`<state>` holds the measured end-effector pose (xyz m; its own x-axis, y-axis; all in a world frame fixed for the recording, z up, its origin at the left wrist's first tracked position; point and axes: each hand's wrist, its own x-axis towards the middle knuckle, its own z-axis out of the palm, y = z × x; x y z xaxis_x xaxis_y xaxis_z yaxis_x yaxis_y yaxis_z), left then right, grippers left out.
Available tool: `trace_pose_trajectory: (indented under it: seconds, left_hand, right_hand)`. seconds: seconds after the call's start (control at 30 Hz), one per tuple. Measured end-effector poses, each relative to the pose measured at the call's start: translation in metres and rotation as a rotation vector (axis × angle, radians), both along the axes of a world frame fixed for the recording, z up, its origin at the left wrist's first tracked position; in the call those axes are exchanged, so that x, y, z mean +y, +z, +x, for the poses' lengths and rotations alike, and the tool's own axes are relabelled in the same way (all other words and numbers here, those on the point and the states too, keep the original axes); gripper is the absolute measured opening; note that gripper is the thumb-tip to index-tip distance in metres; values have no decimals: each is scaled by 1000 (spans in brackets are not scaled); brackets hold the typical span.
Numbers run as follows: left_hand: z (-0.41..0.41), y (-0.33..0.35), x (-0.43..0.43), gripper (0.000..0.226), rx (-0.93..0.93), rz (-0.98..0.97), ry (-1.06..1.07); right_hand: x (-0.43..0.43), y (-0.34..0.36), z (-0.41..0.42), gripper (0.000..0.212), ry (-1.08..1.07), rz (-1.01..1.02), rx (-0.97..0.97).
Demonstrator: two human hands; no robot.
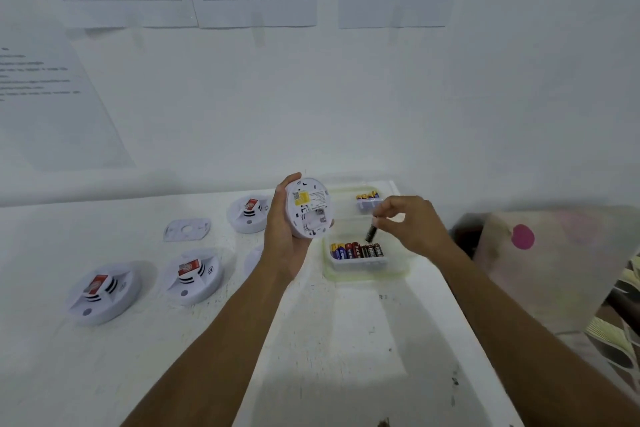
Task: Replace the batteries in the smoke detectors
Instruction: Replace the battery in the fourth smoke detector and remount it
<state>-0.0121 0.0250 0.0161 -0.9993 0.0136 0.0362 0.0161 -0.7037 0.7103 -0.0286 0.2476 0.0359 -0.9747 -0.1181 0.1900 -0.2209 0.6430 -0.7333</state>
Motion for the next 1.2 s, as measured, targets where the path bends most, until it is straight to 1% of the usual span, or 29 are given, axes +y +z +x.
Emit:
trace_pose_trajectory:
  seconds: [0.07, 0.1, 0.17, 0.27, 0.47, 0.57, 0.63, 0.7, 0.77, 0.8, 1.0, 1.1, 1.2]
  left_hand:
    - [0, -2, 2, 29, -8, 3, -10]
    - [0, -3, 5, 29, -9, -1, -17]
    - [1, -3, 11, 33, -10, -16, -26]
    - [0, -4, 13, 35, -11, -18, -28]
    - [-6, -5, 9, 37, -6, -10, -22]
    - [-10, -5, 7, 35, -8, -2, -26]
    - [-14, -5, 5, 36, -10, -2, -21]
    - [-18, -5, 3, 38, -13, 1, -19]
    - [-22, -3, 1, 38, -15, 0, -26]
    - [-24, -3, 0, 38, -17, -4, -30]
    - [-37, -5, -10, 39, -23, -25, -34]
    - [-45, -3, -14, 38, -42, -7, -42]
    - [-51, -1, -18, 41, -45, -9, -47]
  right_hand:
    - [11, -6, -10, 11, 14, 284, -53]
    - [12, -8, -12, 9, 24, 376, -81]
    - [9, -12, -16, 8, 51, 482, -108]
    - [3, -19, -17, 12, 72, 560, -80]
    - [3, -30, -22, 18, 29, 623, -18]
    - [2, -27, -25, 15, 24, 594, -3]
    - [3, -24, -31, 7, 31, 506, 15]
    - [4, -20, -40, 1, 56, 368, 42]
    - [5, -13, -54, 6, 71, 256, 54]
    - [3, -9, -64, 7, 67, 241, 45]
    - [-17, 3, -122, 11, 56, 365, -85]
    - [-30, -3, -139, 11, 40, 466, -164]
    - [-41, -11, -150, 11, 29, 575, -174]
